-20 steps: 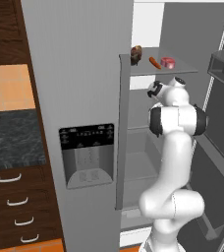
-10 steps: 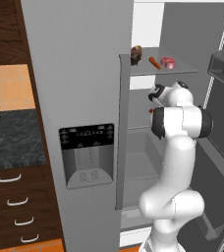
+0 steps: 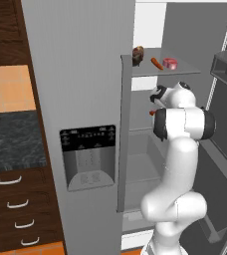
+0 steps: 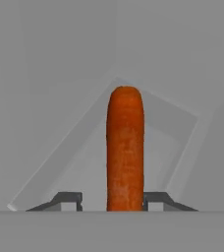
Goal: Place one carrot and one steak in each tupperware on the nearby counter, to pack two identical lunches.
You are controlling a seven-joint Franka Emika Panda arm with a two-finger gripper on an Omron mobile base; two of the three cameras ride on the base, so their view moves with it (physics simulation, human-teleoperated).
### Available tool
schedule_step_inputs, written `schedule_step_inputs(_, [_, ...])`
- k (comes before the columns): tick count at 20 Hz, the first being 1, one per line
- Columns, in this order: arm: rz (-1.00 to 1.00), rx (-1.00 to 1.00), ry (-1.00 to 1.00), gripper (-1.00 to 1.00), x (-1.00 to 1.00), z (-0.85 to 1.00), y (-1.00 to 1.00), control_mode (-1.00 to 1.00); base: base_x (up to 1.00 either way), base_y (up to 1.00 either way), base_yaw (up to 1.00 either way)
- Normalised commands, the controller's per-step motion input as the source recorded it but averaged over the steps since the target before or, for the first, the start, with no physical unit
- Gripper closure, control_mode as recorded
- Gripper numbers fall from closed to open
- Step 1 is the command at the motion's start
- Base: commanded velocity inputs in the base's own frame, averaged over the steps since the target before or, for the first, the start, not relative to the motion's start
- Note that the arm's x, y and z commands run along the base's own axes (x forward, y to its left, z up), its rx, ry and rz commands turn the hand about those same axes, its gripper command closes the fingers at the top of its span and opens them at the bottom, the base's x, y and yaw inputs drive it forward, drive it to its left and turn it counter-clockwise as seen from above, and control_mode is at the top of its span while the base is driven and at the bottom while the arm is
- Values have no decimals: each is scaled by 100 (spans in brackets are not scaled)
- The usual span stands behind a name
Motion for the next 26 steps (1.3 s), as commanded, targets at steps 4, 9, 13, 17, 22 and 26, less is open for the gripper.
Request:
schedule_step_inputs(4, [0,0,3,100,-9,-1,0,-100,0,0,0])
schedule_step_inputs(9, [-1,0,0,100,-51,23,10,-100,0,0,0])
schedule_step_inputs(13, [-9,0,0,100,-100,97,41,-100,0,0,0])
schedule_step_inputs(17, [-15,-3,11,100,-100,89,53,-100,0,0,0])
schedule_step_inputs(22, [-15,-8,9,100,-100,48,49,-100,0,0,0])
schedule_step_inputs(26, [-13,-7,5,100,-100,7,53,-100,0,0,0])
